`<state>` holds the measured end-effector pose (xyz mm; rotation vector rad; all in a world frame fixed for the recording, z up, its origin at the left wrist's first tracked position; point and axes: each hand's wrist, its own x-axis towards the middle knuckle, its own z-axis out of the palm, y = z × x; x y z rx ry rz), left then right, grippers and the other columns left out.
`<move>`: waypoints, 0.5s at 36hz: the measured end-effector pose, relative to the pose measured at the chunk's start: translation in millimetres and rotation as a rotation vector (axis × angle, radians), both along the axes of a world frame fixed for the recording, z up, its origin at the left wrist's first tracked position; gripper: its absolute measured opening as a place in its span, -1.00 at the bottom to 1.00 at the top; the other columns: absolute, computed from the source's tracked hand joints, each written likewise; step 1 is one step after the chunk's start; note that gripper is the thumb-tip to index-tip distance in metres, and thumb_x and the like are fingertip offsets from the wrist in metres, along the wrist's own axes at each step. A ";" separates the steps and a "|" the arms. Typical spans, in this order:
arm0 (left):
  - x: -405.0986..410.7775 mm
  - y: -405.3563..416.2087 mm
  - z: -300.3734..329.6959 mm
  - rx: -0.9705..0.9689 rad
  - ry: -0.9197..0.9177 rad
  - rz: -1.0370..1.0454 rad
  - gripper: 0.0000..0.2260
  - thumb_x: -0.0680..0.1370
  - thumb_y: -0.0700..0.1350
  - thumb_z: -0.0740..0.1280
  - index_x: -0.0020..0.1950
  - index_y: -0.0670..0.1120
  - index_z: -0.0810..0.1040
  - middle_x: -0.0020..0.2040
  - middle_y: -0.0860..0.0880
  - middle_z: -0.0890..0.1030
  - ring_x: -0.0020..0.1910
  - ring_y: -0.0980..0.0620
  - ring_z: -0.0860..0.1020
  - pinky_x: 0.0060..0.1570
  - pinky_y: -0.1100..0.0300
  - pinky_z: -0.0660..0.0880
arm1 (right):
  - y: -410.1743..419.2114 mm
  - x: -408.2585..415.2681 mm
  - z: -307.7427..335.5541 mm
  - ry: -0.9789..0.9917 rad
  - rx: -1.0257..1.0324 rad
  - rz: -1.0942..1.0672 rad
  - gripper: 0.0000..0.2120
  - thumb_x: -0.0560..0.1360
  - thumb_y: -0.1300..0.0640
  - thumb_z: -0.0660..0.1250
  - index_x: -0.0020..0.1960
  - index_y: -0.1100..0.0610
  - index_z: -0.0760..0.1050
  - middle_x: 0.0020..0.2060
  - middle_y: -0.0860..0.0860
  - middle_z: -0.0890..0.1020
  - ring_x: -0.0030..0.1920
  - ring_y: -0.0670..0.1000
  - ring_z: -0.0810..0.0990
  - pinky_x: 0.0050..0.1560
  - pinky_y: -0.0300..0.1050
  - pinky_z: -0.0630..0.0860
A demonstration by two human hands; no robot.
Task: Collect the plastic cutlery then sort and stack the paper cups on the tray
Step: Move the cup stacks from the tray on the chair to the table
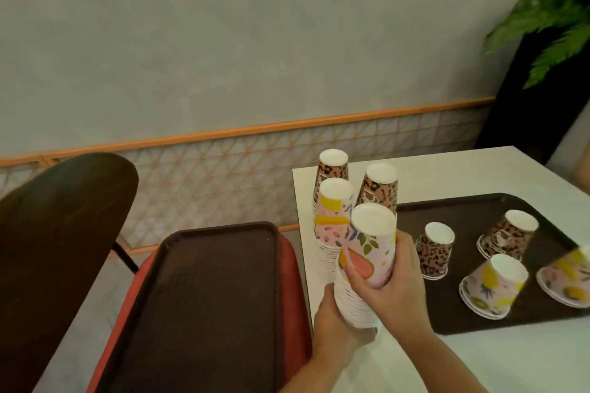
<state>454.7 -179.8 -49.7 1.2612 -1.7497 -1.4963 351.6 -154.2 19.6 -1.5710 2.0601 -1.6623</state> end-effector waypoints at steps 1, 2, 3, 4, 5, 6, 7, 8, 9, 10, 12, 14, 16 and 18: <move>-7.5 0.4 -1.5 -0.002 0.002 -0.003 -0.32 0.25 -0.31 0.56 -0.03 0.33 0.28 -0.06 0.24 0.54 -0.15 0.50 0.50 -0.15 0.55 0.45 | 1.6 -4.4 -0.2 -0.021 0.000 0.002 -0.37 0.21 -0.22 0.41 0.15 0.04 0.32 -0.07 -0.09 0.44 0.00 -0.02 0.48 -0.06 -0.01 0.53; -14.7 0.8 -3.7 -0.005 0.001 -0.001 -0.33 0.24 -0.31 0.56 -0.03 0.33 0.30 -0.05 0.22 0.56 -0.13 0.45 0.53 -0.12 0.50 0.48 | 2.3 -12.0 -2.2 -0.031 0.002 -0.016 -0.37 0.21 -0.22 0.41 0.15 0.05 0.33 -0.06 -0.08 0.44 0.00 -0.03 0.48 -0.05 -0.01 0.53; -21.1 1.4 -5.9 -0.005 0.006 0.002 -0.34 0.23 -0.31 0.57 -0.03 0.33 0.32 -0.04 0.20 0.58 -0.11 0.39 0.55 -0.07 0.42 0.51 | 3.1 -19.1 -3.0 -0.046 0.010 -0.026 -0.37 0.21 -0.22 0.40 0.15 0.06 0.33 -0.06 -0.07 0.45 0.01 -0.04 0.48 -0.04 -0.02 0.53; -27.3 1.7 -8.1 -0.008 0.009 0.004 -0.34 0.23 -0.30 0.57 -0.03 0.33 0.33 -0.03 0.18 0.59 -0.08 0.32 0.57 -0.03 0.34 0.53 | 3.2 -25.2 -5.0 -0.058 0.019 -0.041 -0.37 0.21 -0.23 0.40 0.16 0.05 0.33 -0.05 -0.08 0.45 0.02 -0.06 0.48 -0.03 -0.04 0.53; -33.1 2.0 -9.9 -0.011 0.013 0.000 -0.34 0.23 -0.30 0.56 -0.02 0.33 0.33 -0.02 0.17 0.59 -0.05 0.26 0.58 0.00 0.28 0.54 | 3.1 -30.5 -6.3 -0.067 0.025 -0.046 -0.38 0.21 -0.23 0.40 0.16 0.02 0.33 -0.04 -0.09 0.45 0.03 -0.09 0.47 -0.02 -0.08 0.52; -38.4 1.9 -12.1 -0.014 0.014 -0.002 -0.34 0.24 -0.30 0.56 -0.01 0.33 0.34 -0.01 0.17 0.59 -0.03 0.22 0.58 0.02 0.25 0.54 | 3.0 -35.0 -8.0 -0.070 0.020 -0.046 -0.38 0.20 -0.23 0.40 0.16 -0.01 0.32 -0.04 -0.11 0.45 0.04 -0.11 0.47 -0.02 -0.12 0.51; -43.2 1.8 -13.8 -0.016 0.019 -0.003 -0.34 0.24 -0.30 0.56 -0.01 0.33 0.34 -0.01 0.17 0.59 -0.02 0.21 0.58 0.03 0.24 0.54 | 3.1 -39.6 -8.3 -0.074 0.024 -0.041 -0.39 0.20 -0.23 0.40 0.15 -0.04 0.32 -0.04 -0.14 0.45 0.05 -0.13 0.47 -0.02 -0.17 0.50; -47.3 1.5 -15.6 -0.018 0.025 0.001 -0.35 0.24 -0.30 0.56 -0.01 0.33 0.35 -0.01 0.17 0.60 -0.03 0.23 0.58 0.02 0.26 0.54 | 2.6 -44.5 -10.3 -0.081 0.038 -0.044 -0.39 0.19 -0.24 0.40 0.15 -0.05 0.31 -0.04 -0.16 0.45 0.05 -0.15 0.47 -0.02 -0.20 0.49; -50.7 0.7 -17.3 -0.022 0.034 0.006 -0.35 0.24 -0.31 0.55 -0.01 0.33 0.36 -0.02 0.18 0.60 -0.05 0.27 0.58 -0.01 0.32 0.53 | 2.2 -48.8 -11.5 -0.097 0.046 -0.040 -0.39 0.19 -0.24 0.40 0.15 -0.04 0.32 -0.03 -0.17 0.46 0.05 -0.16 0.47 -0.02 -0.22 0.49; -54.0 0.1 -19.1 -0.023 0.041 0.011 -0.35 0.24 -0.32 0.55 -0.02 0.32 0.36 -0.04 0.19 0.60 -0.09 0.32 0.57 -0.05 0.38 0.52 | 1.3 -52.6 -12.9 -0.110 0.060 -0.035 -0.38 0.19 -0.24 0.41 0.15 -0.02 0.34 -0.03 -0.17 0.47 0.05 -0.17 0.47 -0.02 -0.22 0.49; -59.4 -1.3 -22.2 -0.025 0.048 0.021 -0.36 0.24 -0.33 0.55 -0.02 0.31 0.38 -0.06 0.21 0.60 -0.12 0.36 0.56 -0.11 0.43 0.51 | 0.0 -57.8 -14.5 -0.130 0.070 -0.028 -0.35 0.18 -0.23 0.42 0.17 0.02 0.36 -0.02 -0.15 0.49 0.06 -0.15 0.49 0.00 -0.21 0.51; -63.2 -1.3 -24.8 -0.024 0.054 0.032 -0.37 0.24 -0.33 0.55 -0.02 0.31 0.39 -0.06 0.20 0.60 -0.10 0.32 0.57 -0.08 0.37 0.52 | -1.6 -61.6 -15.8 -0.130 0.067 -0.015 -0.35 0.18 -0.22 0.42 0.17 0.03 0.37 -0.01 -0.14 0.50 0.06 -0.14 0.50 0.00 -0.21 0.51; -65.6 -1.7 -27.5 -0.037 0.056 0.043 -0.36 0.24 -0.33 0.55 0.00 0.29 0.38 -0.04 0.18 0.61 -0.08 0.29 0.58 -0.07 0.36 0.51 | -2.4 -63.2 -17.1 -0.164 0.070 0.011 -0.36 0.18 -0.20 0.44 0.17 0.02 0.38 0.00 -0.13 0.52 0.06 -0.13 0.51 -0.01 -0.20 0.53; -66.6 -4.2 -31.0 -0.064 0.054 0.048 -0.36 0.24 -0.34 0.55 0.03 0.27 0.38 -0.01 0.15 0.61 -0.08 0.31 0.57 -0.11 0.45 0.49 | -2.9 -63.2 -18.7 -0.195 0.057 0.033 -0.36 0.20 -0.18 0.46 0.18 0.03 0.38 0.01 -0.11 0.54 0.07 -0.12 0.53 -0.01 -0.17 0.55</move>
